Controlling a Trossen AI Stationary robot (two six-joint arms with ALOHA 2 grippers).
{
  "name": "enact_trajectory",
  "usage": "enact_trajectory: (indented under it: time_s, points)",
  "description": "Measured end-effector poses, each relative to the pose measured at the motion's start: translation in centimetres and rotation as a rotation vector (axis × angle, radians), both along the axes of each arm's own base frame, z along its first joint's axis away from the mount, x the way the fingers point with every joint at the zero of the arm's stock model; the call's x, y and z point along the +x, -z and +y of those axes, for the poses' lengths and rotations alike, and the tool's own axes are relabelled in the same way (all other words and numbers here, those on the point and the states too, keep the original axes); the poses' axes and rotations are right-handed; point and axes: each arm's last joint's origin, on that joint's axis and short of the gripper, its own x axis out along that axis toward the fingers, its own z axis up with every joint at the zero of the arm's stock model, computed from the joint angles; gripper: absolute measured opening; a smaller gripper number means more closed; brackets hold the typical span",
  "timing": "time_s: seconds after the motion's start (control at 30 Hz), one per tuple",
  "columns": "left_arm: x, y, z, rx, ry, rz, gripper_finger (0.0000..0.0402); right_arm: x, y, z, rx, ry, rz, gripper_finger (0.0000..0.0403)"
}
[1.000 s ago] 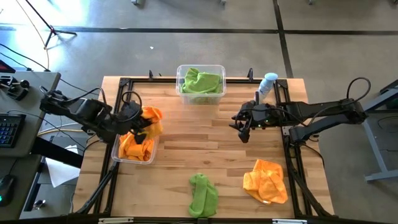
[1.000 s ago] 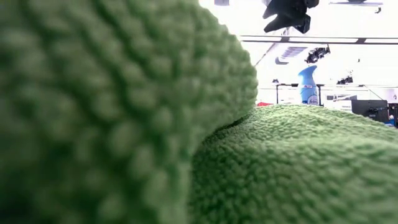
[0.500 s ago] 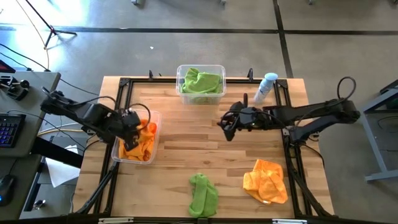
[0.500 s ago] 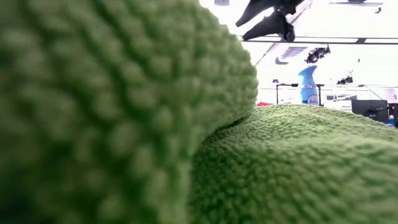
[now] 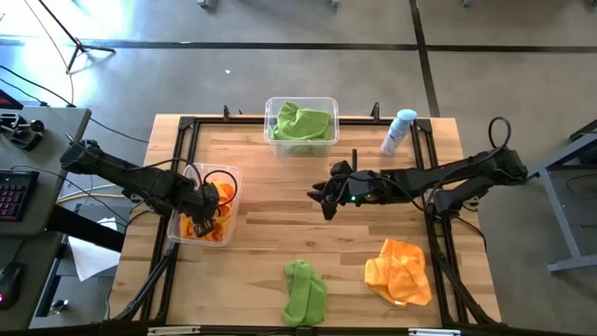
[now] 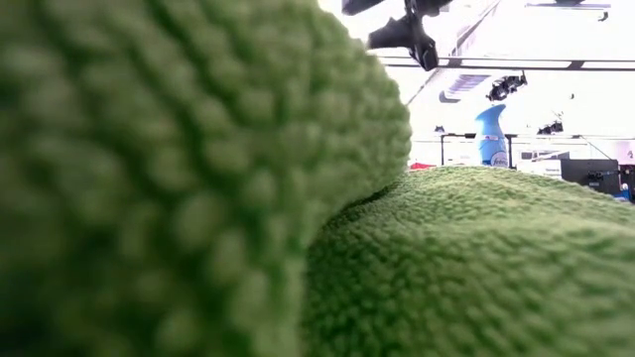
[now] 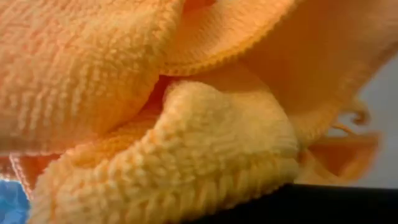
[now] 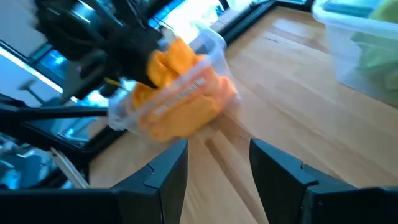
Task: Sort microfiber towel by color & place in baskets
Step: Put the orange microfiber towel into bottom transparent bin
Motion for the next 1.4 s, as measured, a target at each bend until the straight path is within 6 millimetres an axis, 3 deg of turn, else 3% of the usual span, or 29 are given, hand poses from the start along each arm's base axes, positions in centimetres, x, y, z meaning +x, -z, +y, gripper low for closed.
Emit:
enact_trajectory:
  time_s: [0.27,0.63,0.87,1.13,1.4]
  points:
    - [-0.3,1.7,1.3,0.006,-0.123,0.068,0.0016,0.1,-0.3,0.3,0.019,0.019,-0.043,0.0165]
    - [-0.1,1.5,2.1,-0.035,-0.126,0.084,0.0123,0.1,-0.3,0.3,0.022,0.031,-0.045,0.0165]
    - [0.2,-1.8,2.3,-0.026,-0.104,0.045,0.0158,0.1,-0.3,0.3,0.016,0.032,-0.043,0.0165]
    - [-0.6,-6.0,2.4,-0.02,-0.098,0.041,0.0161,0.1,-0.3,0.2,0.004,0.032,-0.041,0.0165]
    - [-1.2,-8.7,2.6,-0.004,-0.1,0.011,0.0161,0.1,-0.3,0.2,0.004,0.032,-0.041,0.0165]
